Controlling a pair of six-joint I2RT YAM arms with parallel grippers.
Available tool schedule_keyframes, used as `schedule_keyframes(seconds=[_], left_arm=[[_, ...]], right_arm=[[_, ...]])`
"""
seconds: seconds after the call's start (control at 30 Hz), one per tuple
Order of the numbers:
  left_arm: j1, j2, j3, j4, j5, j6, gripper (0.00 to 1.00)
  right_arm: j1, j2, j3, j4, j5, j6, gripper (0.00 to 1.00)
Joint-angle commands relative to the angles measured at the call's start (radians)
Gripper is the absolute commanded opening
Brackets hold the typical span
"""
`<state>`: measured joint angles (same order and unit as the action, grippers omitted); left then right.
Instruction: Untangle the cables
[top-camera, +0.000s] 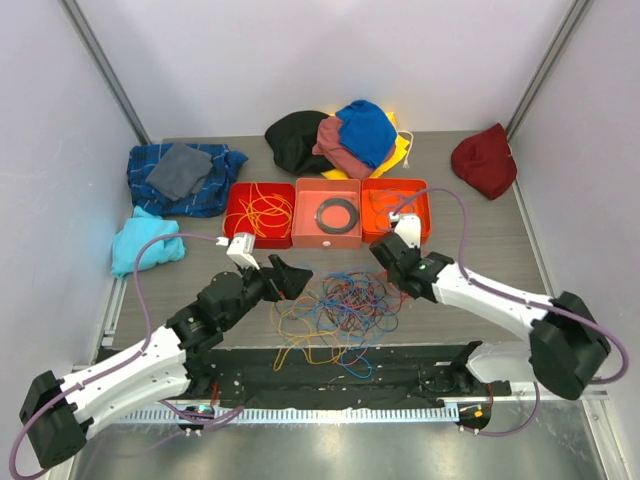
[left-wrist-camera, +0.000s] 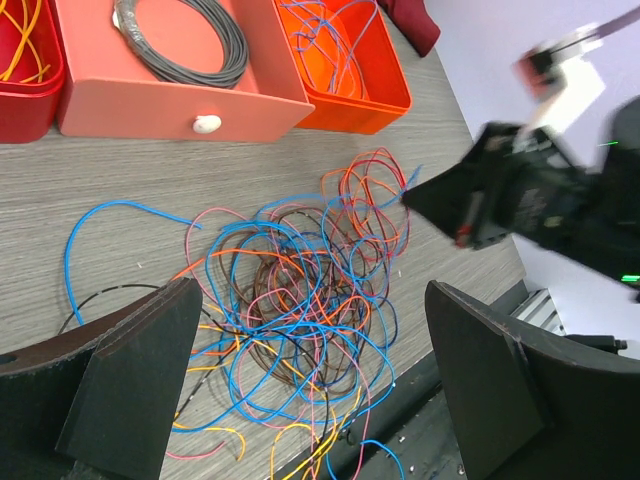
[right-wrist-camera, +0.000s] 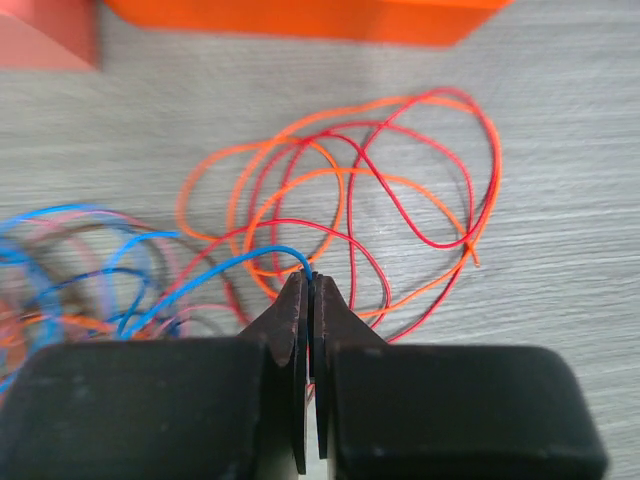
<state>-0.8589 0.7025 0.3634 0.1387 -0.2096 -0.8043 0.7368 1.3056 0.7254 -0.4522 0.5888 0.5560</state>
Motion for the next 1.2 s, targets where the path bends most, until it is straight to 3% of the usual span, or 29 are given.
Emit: schedule_keyframes(seconds=[0.0,0.27,0.67,0.93,1.03,1.07,1.17], left_arm=[[0.001,-0.008,0.006,0.022,-0.011,0.010,1.00],[0.000,-0.009,0.008,0.027,-0.014,-0.001,1.00],[0.000,-0.046,0.016,0.001,-0.036,-0.001,1.00],[0.000,-0.067,0.008,-0.010,-0.034,-0.009,1.00],[0.000,-0.087,0.008,-0.022,-0.034,-0.006,1.00],[0.000,-0.093,0.009,-0.034,-0.034,-0.003,1.00],[0.000,-0.130,0.012,-0.063,-0.040,0.008,1.00]], right_arm=[[0.036,-0.136,0.133,-0.084,0.075,0.018,0.01],[0.085,-0.269,0.539,-0.226,0.131,-0.080,0.01],[0.084,-0.167,1.037,-0.237,0.194,-0.303,0.01],[0.058,-0.108,0.962,-0.156,0.221,-0.335,0.01],[-0.060,-0.075,0.916,-0.140,0.146,-0.314,0.01],[-0.161,-0.059,0.902,-0.138,0.035,-0.288,0.01],[-0.304,-0.023,0.866,-0.117,-0.073,-0.232,0.01]])
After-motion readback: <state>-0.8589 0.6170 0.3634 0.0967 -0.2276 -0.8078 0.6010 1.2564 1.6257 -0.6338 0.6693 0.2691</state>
